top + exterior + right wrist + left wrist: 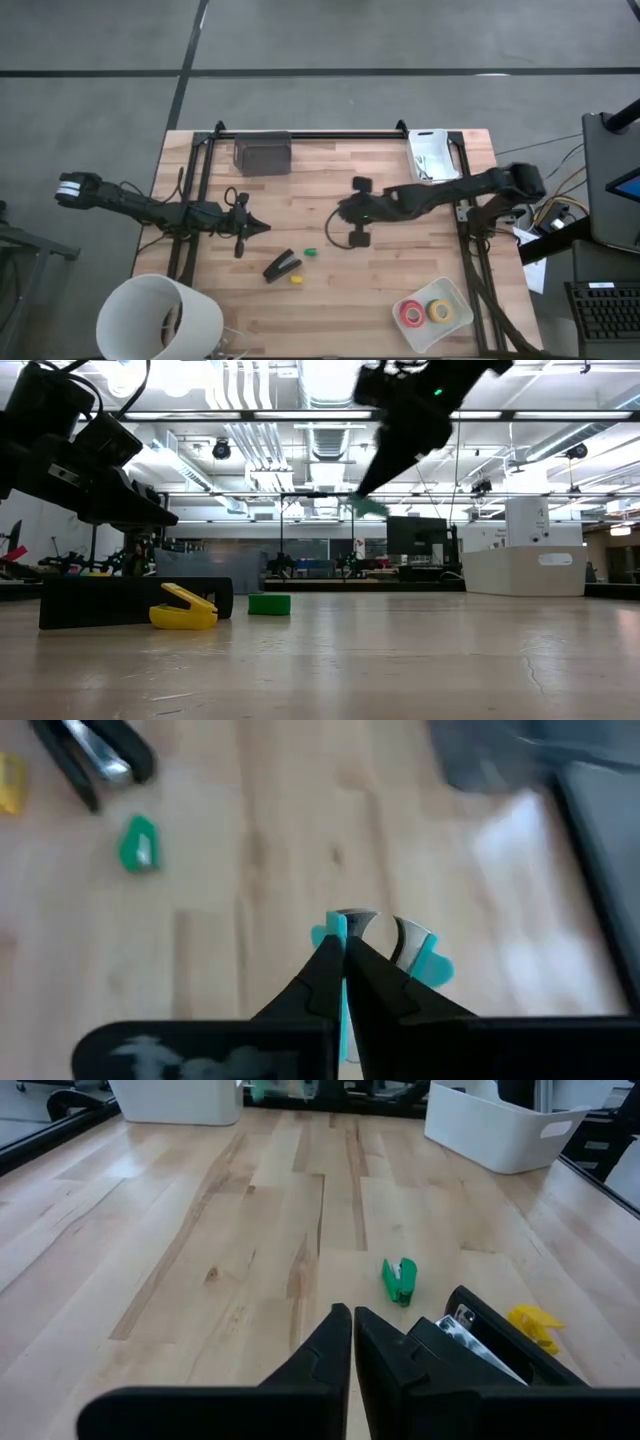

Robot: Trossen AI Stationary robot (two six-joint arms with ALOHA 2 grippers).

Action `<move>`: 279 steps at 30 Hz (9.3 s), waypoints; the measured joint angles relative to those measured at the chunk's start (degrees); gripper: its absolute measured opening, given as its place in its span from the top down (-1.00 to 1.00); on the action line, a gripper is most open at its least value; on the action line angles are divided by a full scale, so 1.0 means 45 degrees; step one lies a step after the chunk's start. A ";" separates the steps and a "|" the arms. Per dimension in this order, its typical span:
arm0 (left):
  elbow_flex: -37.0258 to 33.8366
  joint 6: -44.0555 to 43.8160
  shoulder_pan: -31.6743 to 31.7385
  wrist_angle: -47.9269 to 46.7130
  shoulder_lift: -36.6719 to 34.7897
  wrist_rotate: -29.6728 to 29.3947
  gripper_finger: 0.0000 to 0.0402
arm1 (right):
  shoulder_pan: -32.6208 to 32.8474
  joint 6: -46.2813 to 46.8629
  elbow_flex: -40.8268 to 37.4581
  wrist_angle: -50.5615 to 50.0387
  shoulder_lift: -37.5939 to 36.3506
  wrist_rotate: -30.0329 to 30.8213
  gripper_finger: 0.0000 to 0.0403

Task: Pick and place Stapler, Stapler remover, tape
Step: Put the light blue staple remover into the top white bin, then put the large black stapler into the black bin

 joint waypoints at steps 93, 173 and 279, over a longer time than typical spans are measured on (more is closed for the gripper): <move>-0.0005 0.0002 0.0001 0.0003 0.0005 0.0000 0.90 | -1.1282 0.4773 -0.6654 -0.2608 -0.6302 -0.0553 0.32; -0.0005 0.0000 0.0004 -0.0223 0.0010 0.0044 0.91 | 0.2424 0.1879 -1.1232 0.2193 -1.9204 -0.1426 0.96; 1.0015 -0.5569 -0.2856 -0.9088 0.8611 -0.5748 0.80 | 0.2420 0.1903 -1.1232 0.2208 -1.8966 -0.1417 0.96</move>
